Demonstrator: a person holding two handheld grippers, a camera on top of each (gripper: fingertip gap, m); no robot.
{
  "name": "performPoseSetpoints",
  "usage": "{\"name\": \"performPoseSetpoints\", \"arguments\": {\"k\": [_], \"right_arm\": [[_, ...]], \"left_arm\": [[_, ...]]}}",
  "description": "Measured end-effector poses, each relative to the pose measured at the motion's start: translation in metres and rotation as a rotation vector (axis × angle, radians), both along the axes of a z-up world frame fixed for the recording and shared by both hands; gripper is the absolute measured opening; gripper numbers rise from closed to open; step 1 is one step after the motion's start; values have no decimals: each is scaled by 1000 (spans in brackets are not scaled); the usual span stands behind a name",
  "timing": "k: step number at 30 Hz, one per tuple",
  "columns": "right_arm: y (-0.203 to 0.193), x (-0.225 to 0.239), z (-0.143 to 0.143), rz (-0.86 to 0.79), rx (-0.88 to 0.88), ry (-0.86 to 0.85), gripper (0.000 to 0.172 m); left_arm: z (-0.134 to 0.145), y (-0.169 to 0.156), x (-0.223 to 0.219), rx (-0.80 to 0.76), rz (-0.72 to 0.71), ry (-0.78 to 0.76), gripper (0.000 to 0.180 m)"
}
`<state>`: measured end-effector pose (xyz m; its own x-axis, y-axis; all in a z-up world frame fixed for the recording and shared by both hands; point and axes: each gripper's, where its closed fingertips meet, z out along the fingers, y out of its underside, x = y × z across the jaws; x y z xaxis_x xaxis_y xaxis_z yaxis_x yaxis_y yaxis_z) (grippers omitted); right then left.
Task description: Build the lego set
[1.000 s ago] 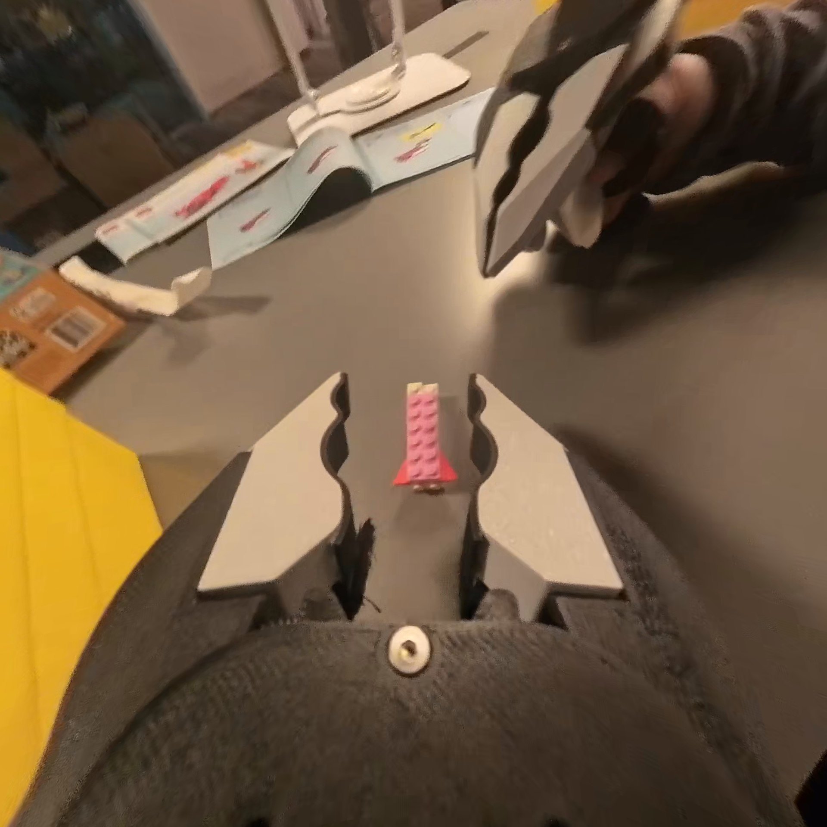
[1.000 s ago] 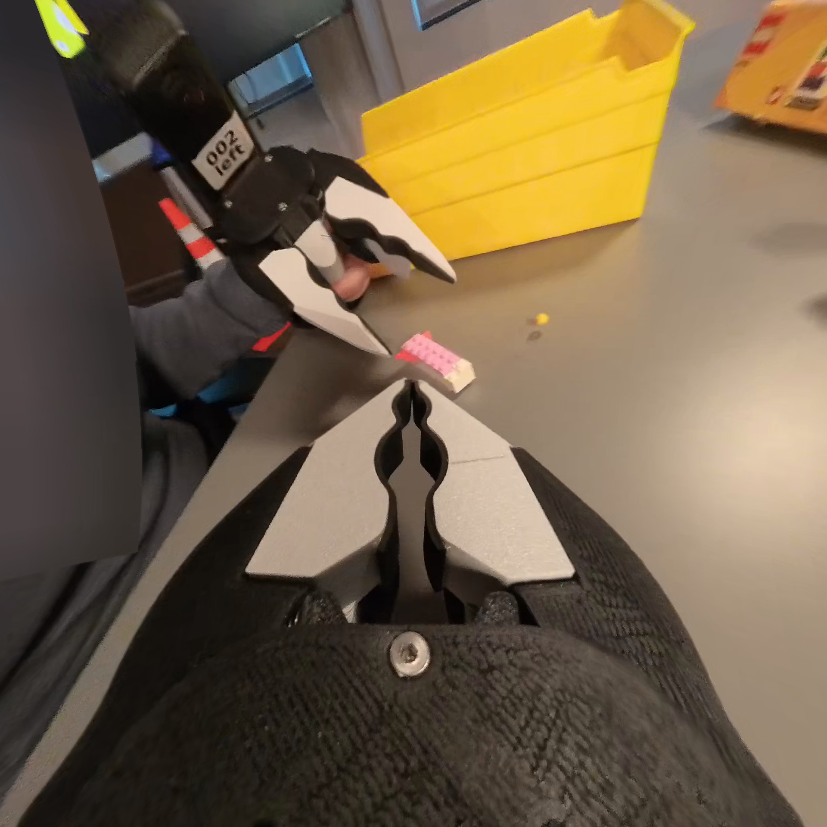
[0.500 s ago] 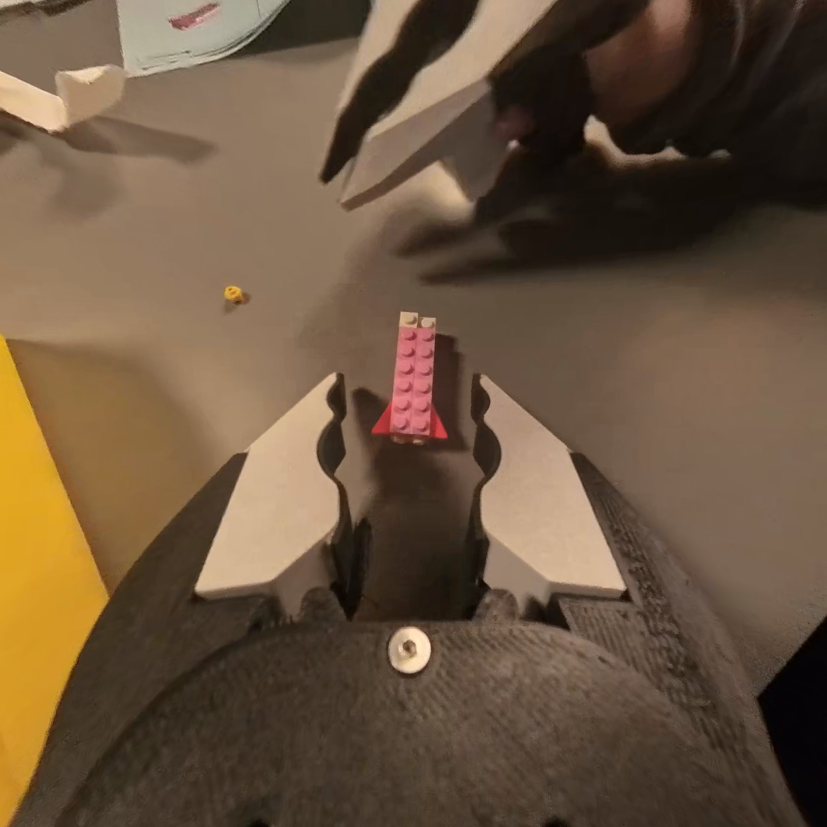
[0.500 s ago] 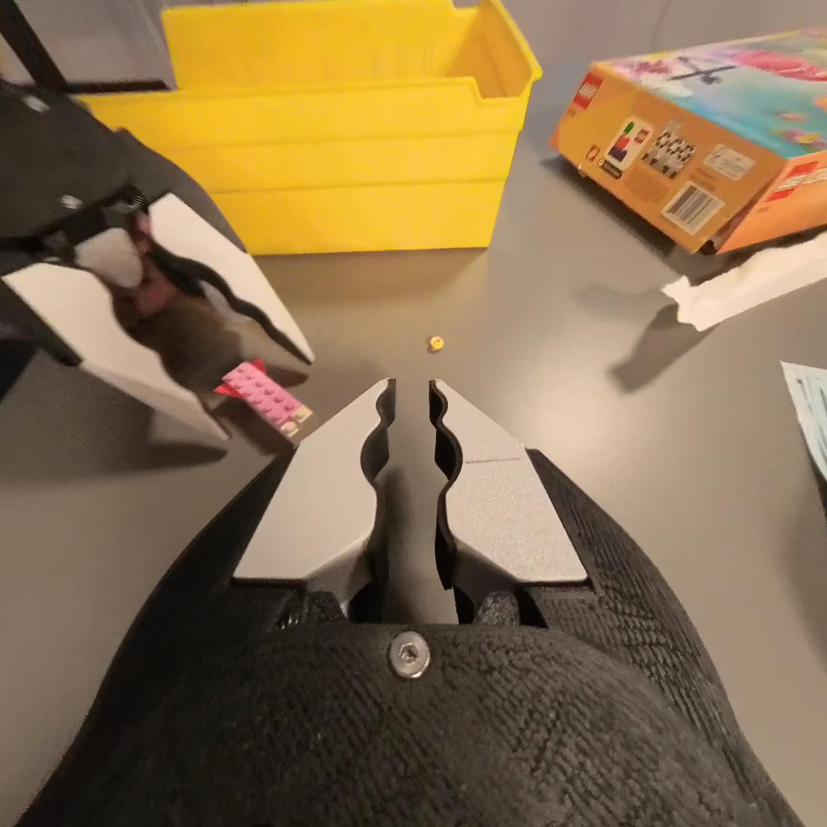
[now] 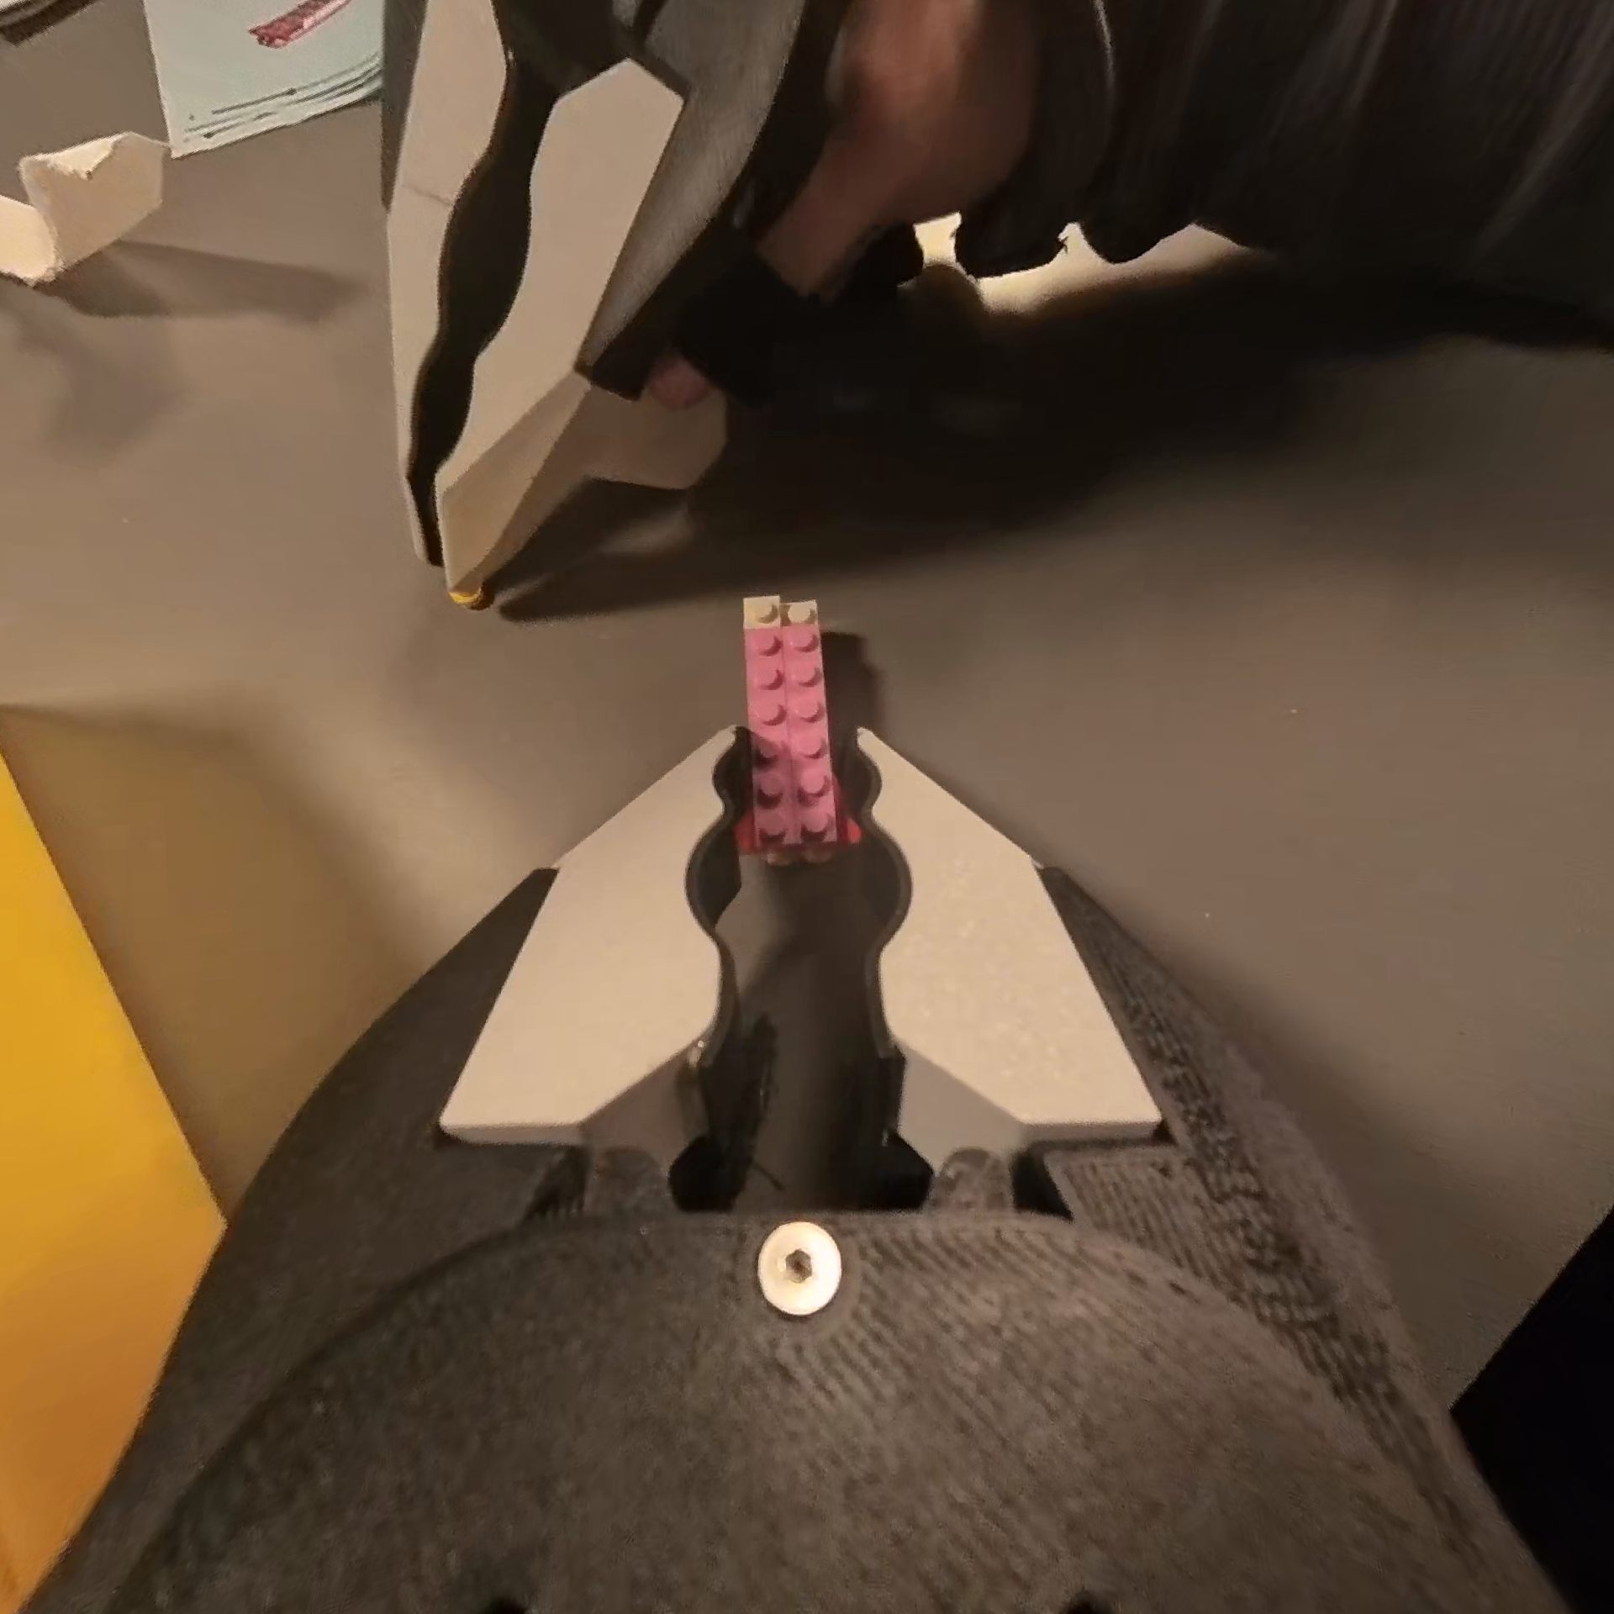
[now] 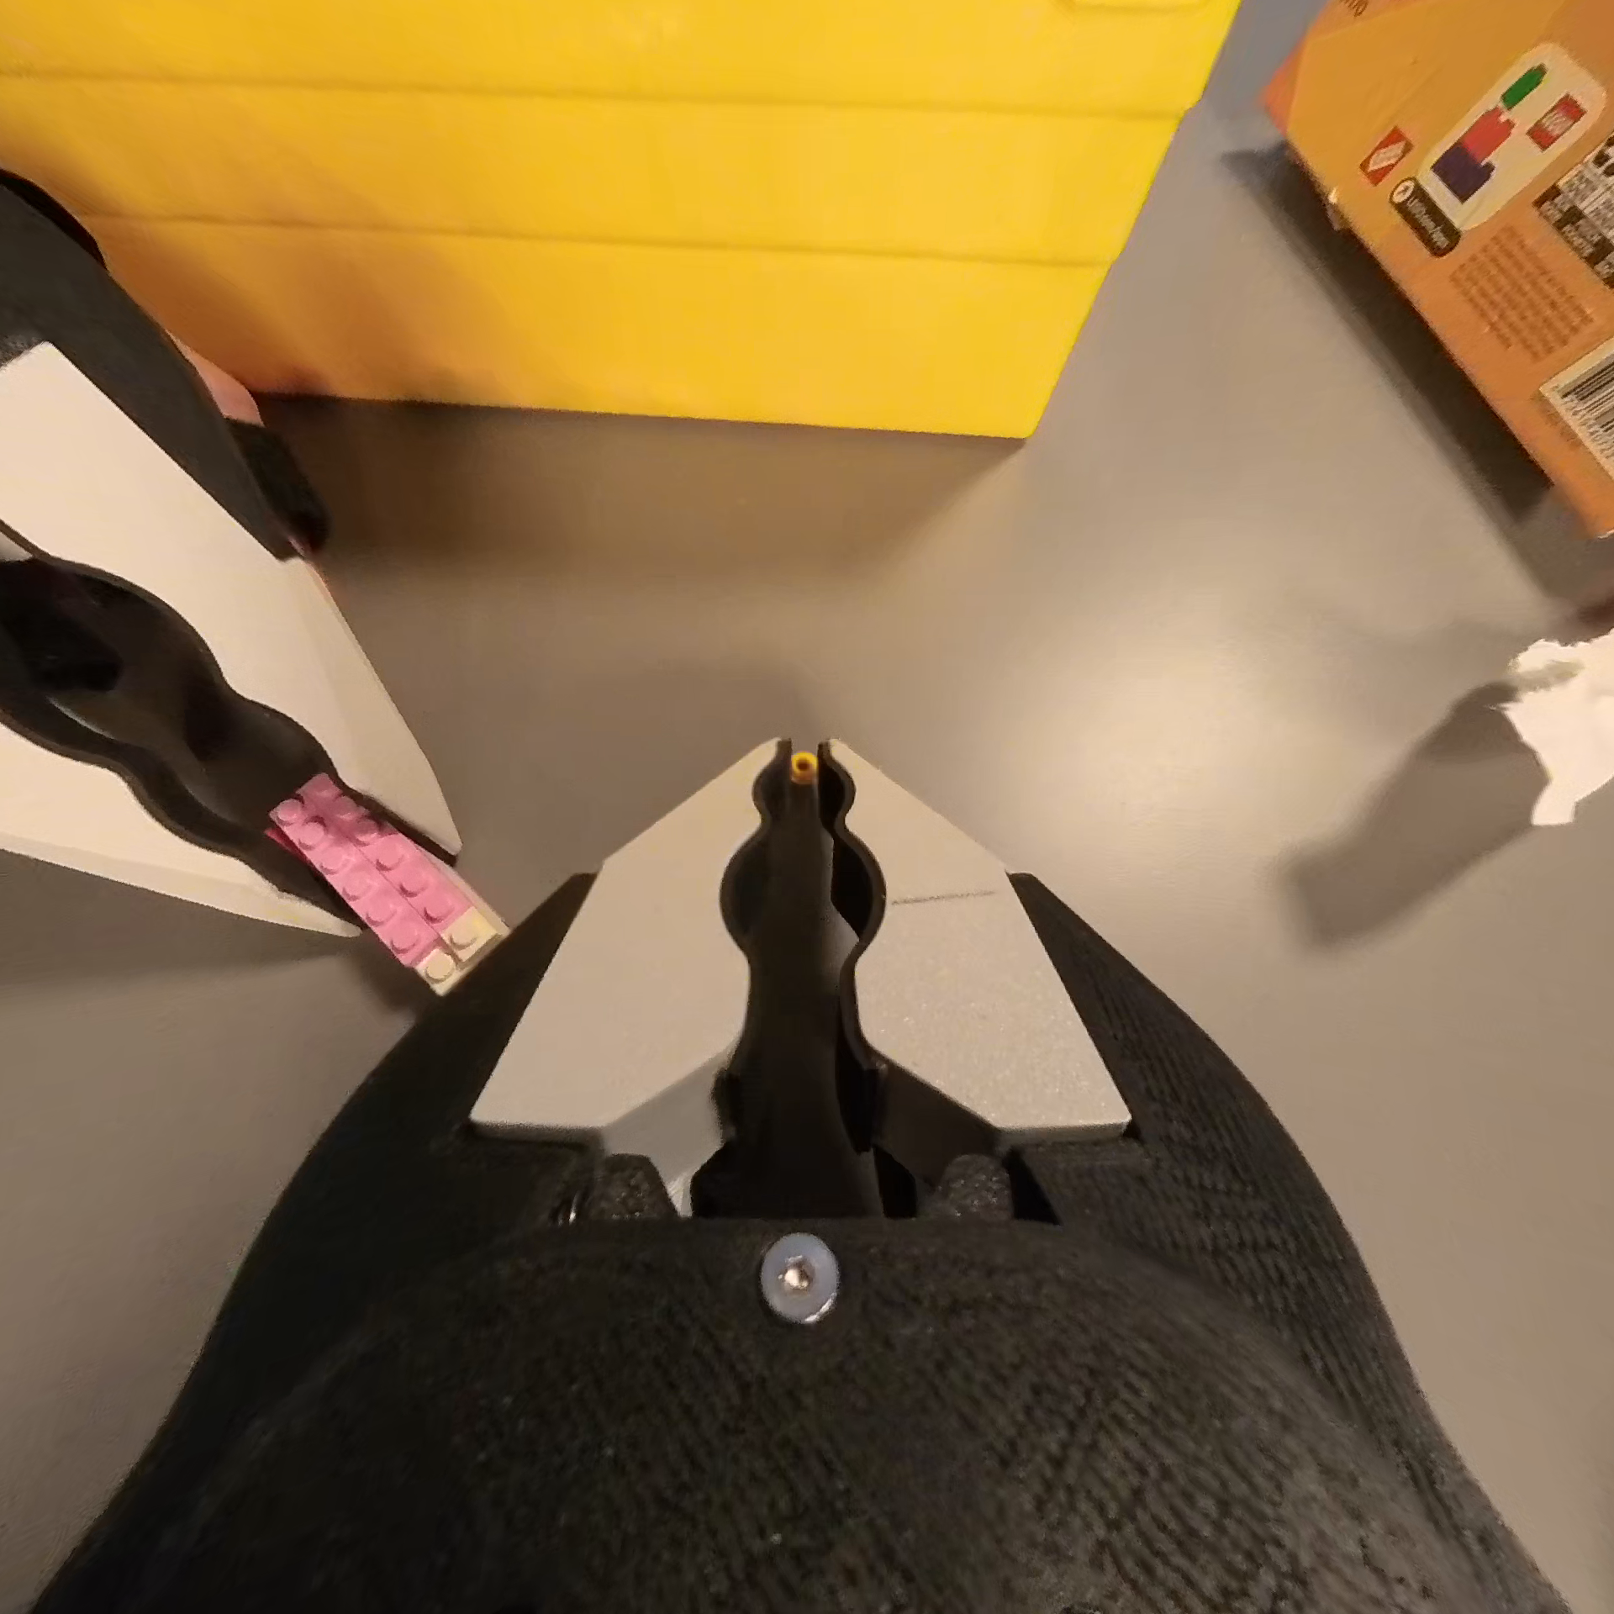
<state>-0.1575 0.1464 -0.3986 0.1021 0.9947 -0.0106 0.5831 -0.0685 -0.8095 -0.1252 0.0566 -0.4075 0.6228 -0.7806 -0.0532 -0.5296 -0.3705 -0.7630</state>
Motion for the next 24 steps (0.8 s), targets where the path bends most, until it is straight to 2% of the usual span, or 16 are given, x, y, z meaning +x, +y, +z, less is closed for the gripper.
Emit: {"name": "performPoseSetpoints", "arguments": {"k": [4,12,24], "right_arm": [[-1,0,-3,3,36,-28,5],[-13,2,6,74,11,40,18],[-12,1,-5,74,-76,-21,12]], "left_arm": [[0,0,0,-21,-1,-15,20],[-1,-1,0,-38,-2,-28,20],[-1,-1,0,-37,-3,-28,20]]}}
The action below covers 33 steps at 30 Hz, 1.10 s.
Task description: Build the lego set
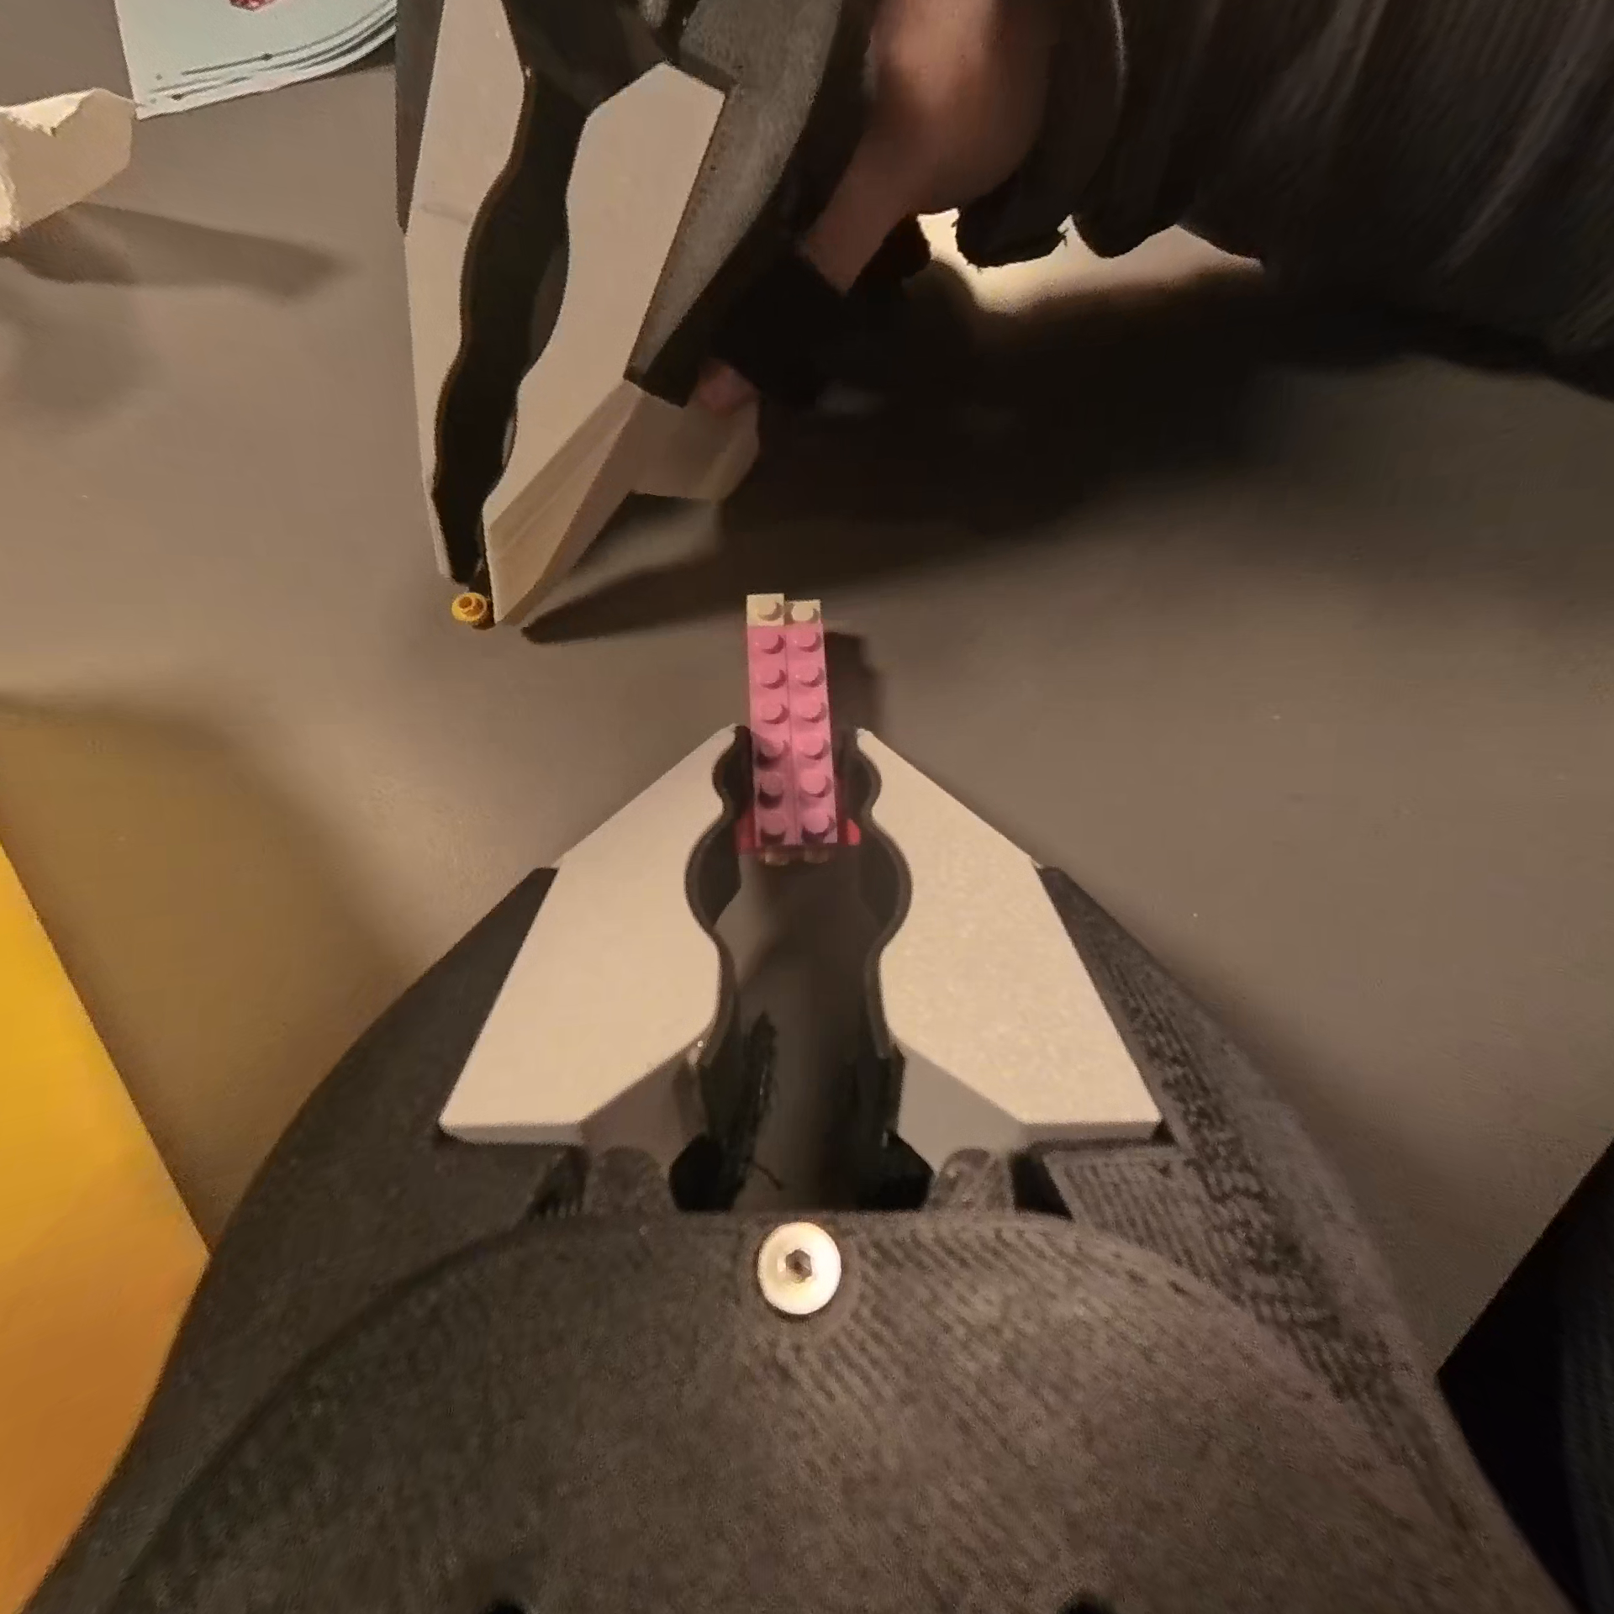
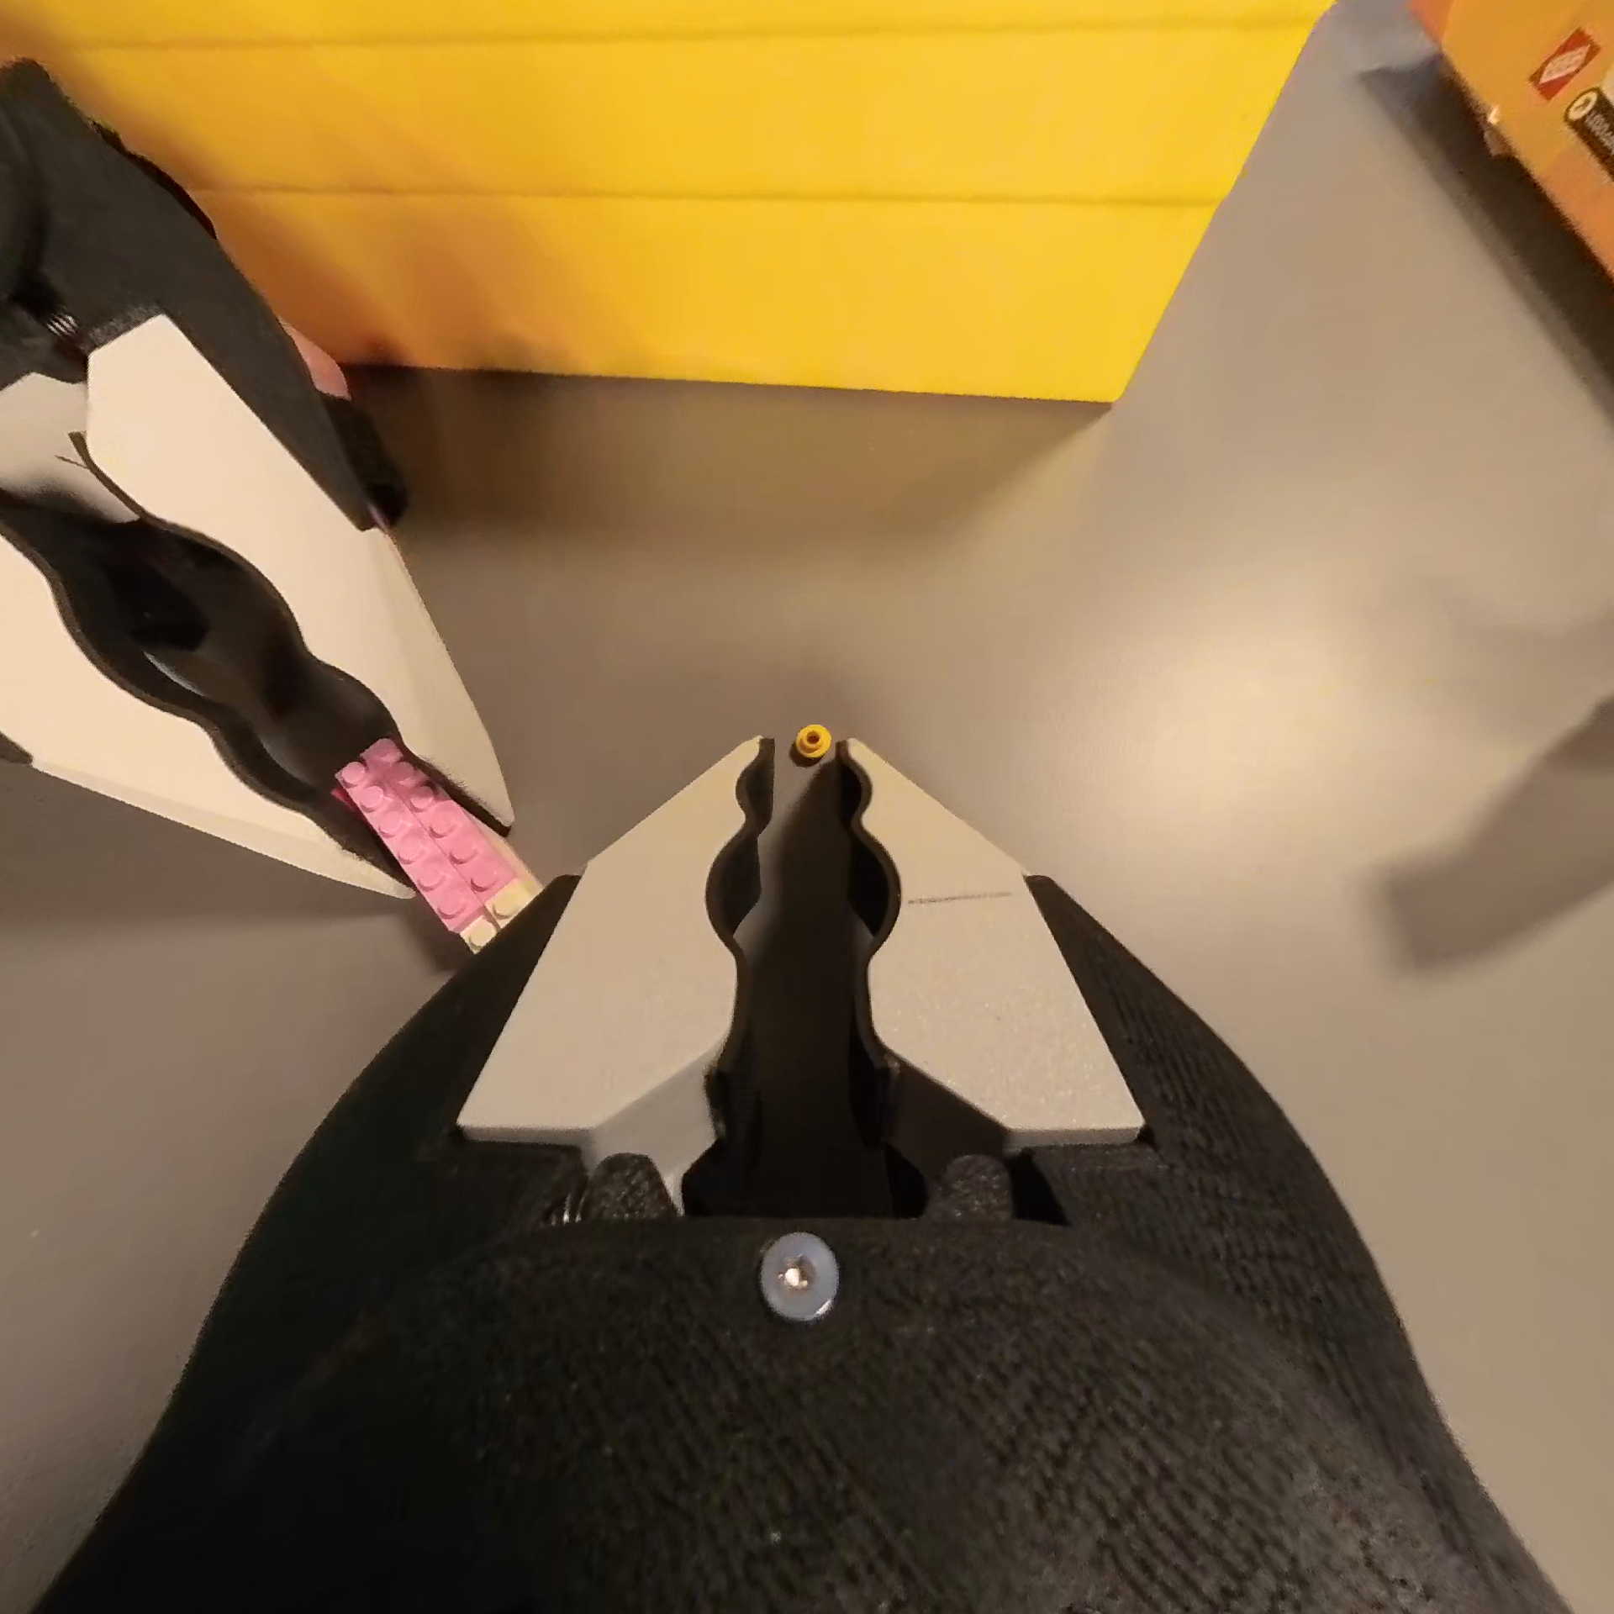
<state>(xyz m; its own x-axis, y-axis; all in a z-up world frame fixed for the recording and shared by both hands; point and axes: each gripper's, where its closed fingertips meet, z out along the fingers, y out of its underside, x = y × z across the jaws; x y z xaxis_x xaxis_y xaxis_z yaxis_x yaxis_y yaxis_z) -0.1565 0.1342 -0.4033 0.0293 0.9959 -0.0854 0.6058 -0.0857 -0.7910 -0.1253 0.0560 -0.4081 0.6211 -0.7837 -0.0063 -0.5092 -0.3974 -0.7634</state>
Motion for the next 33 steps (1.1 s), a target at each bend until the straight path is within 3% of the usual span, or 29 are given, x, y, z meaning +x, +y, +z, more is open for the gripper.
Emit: {"name": "performPoseSetpoints", "arguments": {"k": [7,15,24,33], "right_arm": [[2,-4,-1,9,16,-8,5],[-15,21,24,-2,-159,168,3],[-66,51,23,133,89,154,3],[-71,46,15,150,155,101,3]], "left_arm": [[0,3,1,22,-3,15,30],[0,1,5,31,-35,24,17],[0,2,5,-12,-28,-5,17],[0,2,6,-20,-26,-11,17]]}}
